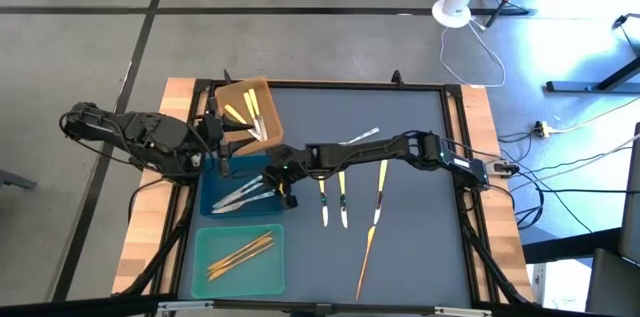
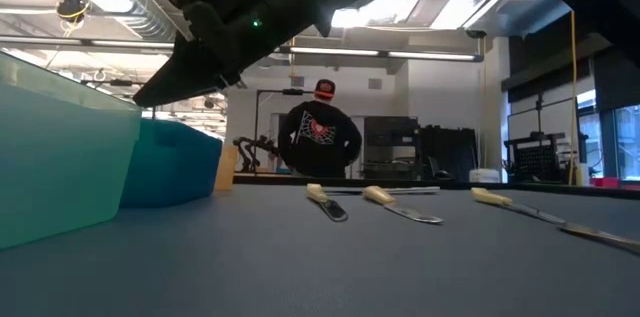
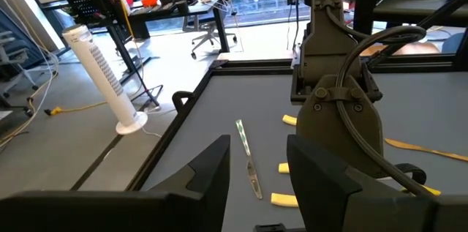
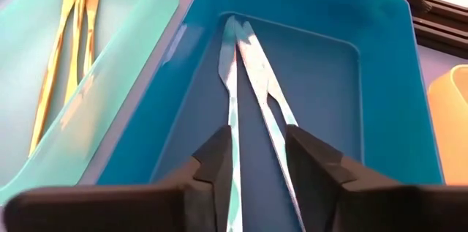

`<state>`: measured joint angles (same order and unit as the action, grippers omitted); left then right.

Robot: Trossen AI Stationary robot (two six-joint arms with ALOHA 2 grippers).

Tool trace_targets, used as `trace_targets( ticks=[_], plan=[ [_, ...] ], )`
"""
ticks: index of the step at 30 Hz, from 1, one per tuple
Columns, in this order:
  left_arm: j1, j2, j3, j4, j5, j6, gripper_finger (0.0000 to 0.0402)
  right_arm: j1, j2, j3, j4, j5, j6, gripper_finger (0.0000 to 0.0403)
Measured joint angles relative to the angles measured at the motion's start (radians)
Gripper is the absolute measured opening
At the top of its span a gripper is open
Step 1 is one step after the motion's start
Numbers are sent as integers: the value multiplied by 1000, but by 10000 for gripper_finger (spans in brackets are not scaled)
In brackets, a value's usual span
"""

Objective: Sort silverware by color (type)
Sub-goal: Put the yellow knife into the orange bin

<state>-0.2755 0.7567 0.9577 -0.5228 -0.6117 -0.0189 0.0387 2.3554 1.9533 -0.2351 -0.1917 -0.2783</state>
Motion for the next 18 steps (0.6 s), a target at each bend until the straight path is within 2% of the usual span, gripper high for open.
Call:
trace_targets(
  ticks=[5,11,18],
  plan=[
    [0,0,0,0,0,0,130,0,0,0,2,0,0,133],
    [0,0,0,0,0,0,130,0,-5,0,-12,0,15,134],
    [0,2,1,0,0,-5,130,0,-104,17,-195,-2,-16,134]
  ],
)
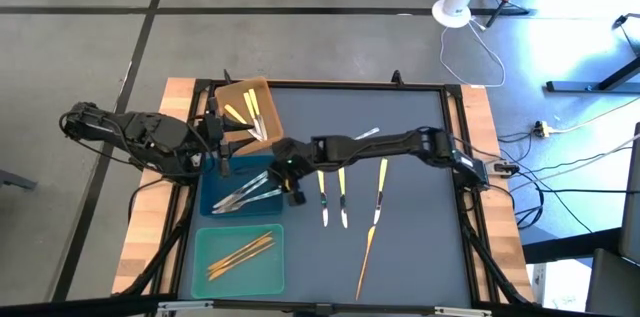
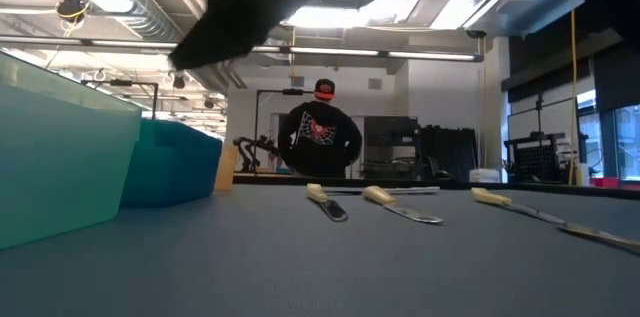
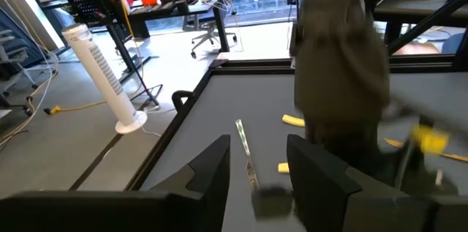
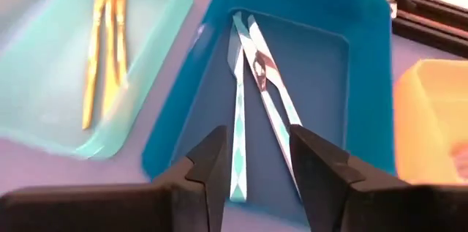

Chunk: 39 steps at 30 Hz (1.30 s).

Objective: Sort silverware by color (type)
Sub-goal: Put the yellow knife into the orange bin

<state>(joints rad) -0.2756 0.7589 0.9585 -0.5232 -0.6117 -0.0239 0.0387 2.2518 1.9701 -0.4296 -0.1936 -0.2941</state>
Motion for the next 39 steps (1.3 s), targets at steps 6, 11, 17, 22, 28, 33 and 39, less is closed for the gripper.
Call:
trace_targets(
  ticks=[6,11,17,22,28,33,39],
  plan=[
    [0,0,0,1,0,-1,130,0,-124,0,-187,9,-55,134],
    [0,0,0,1,0,-1,130,0,-218,-1,-329,40,-78,134],
    [0,1,0,1,0,-2,130,0,-351,-55,-465,53,-75,134],
    [0,17,0,8,4,-3,130,1,-514,-219,-445,108,-14,134],
    [1,65,0,32,13,-1,130,1,-766,-527,-297,258,89,134],
    [0,126,0,111,15,11,130,1,-957,-766,-176,290,191,134],
    [0,217,0,291,33,115,130,1,-1146,-1000,-46,291,276,134]
  ],
)
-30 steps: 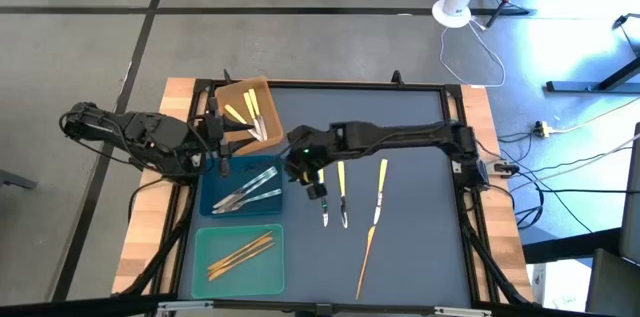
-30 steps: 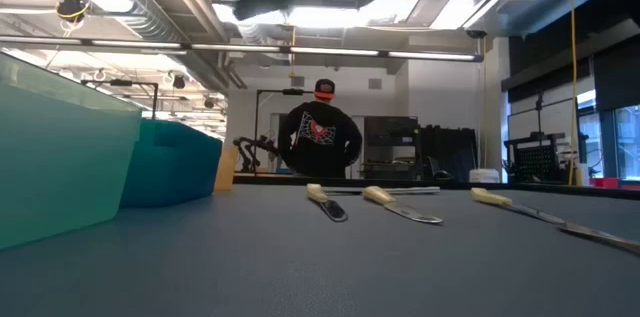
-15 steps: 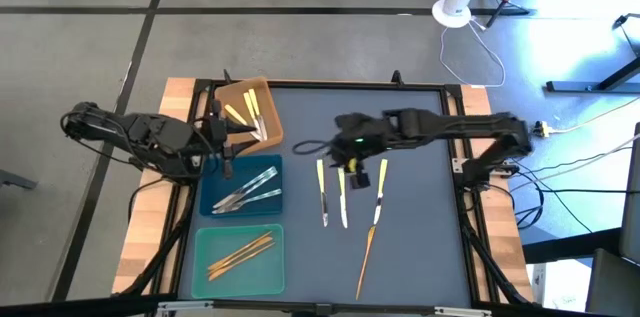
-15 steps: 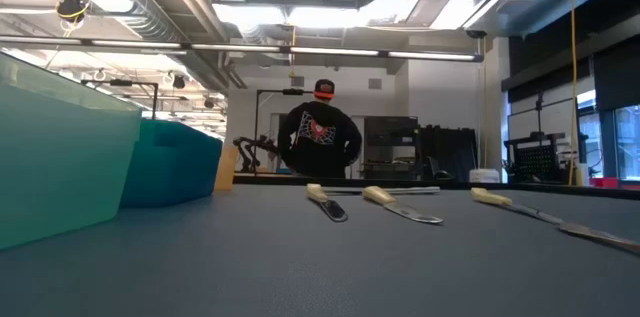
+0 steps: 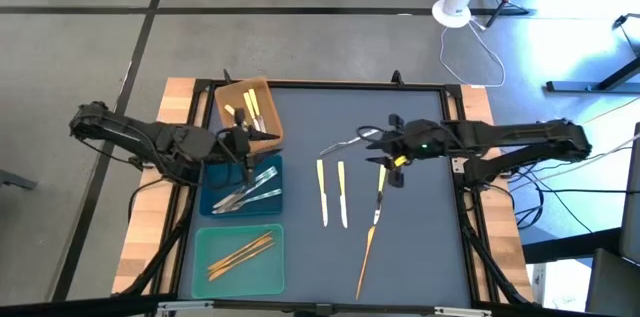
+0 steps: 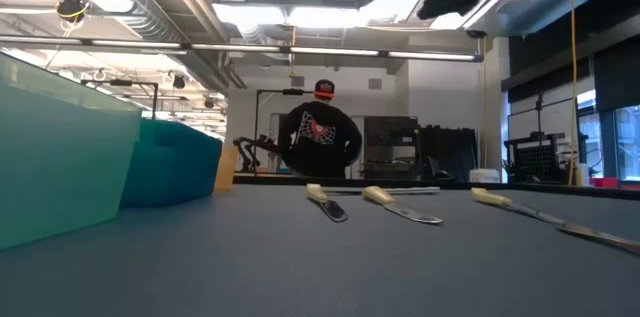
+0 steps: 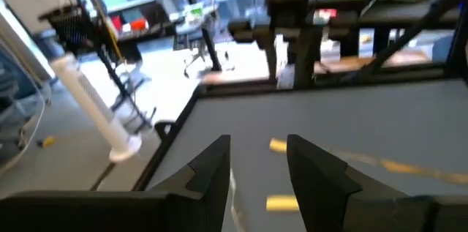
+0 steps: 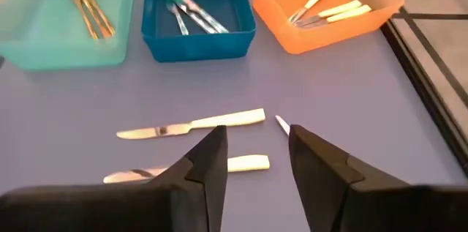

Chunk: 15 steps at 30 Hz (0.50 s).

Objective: Sort silverware by color (type)
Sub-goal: Put the yellow knife into the orange bin

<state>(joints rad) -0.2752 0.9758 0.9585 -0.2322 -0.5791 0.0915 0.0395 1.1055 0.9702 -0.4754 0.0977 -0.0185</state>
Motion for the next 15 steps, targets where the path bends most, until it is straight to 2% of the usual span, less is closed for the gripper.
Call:
trace_targets(
  ticks=[8,15],
  plan=[
    [11,140,0,312,10,80,130,-1,-188,-209,82,49,109,134],
    [82,230,14,414,24,23,130,-1,-250,-298,85,106,171,134]
  ],
)
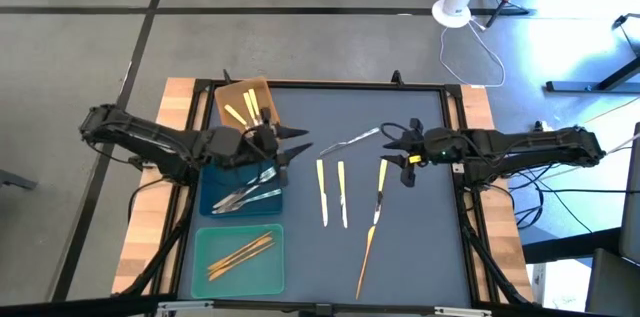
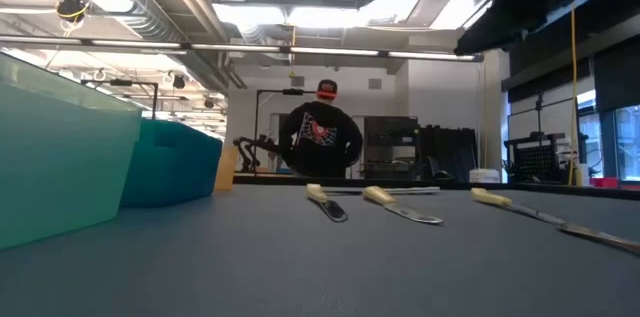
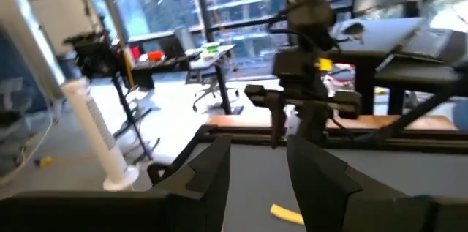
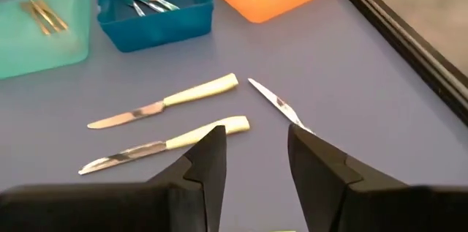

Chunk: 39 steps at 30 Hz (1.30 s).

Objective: Sort silverware by color (type)
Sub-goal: Put the yellow knife into the orange bin

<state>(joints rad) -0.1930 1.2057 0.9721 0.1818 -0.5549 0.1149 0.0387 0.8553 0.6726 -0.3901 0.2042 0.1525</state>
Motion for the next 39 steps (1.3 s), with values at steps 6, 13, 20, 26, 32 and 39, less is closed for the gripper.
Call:
trace_targets(
  ticks=[6,13,20,26,32,39],
  plan=[
    [71,54,42,-5,-1,-147,130,0,6,-22,1,15,28,134],
    [120,136,127,-9,-1,-191,130,0,6,-36,4,15,28,134],
    [142,204,205,-17,8,-192,130,0,6,-35,4,15,28,134],
    [149,224,260,-14,87,-230,130,0,7,-35,4,14,28,134],
    [149,245,338,-86,89,-245,130,0,7,-35,4,14,28,134],
    [150,317,414,-125,79,-276,130,0,7,-35,4,14,28,134]
  ],
)
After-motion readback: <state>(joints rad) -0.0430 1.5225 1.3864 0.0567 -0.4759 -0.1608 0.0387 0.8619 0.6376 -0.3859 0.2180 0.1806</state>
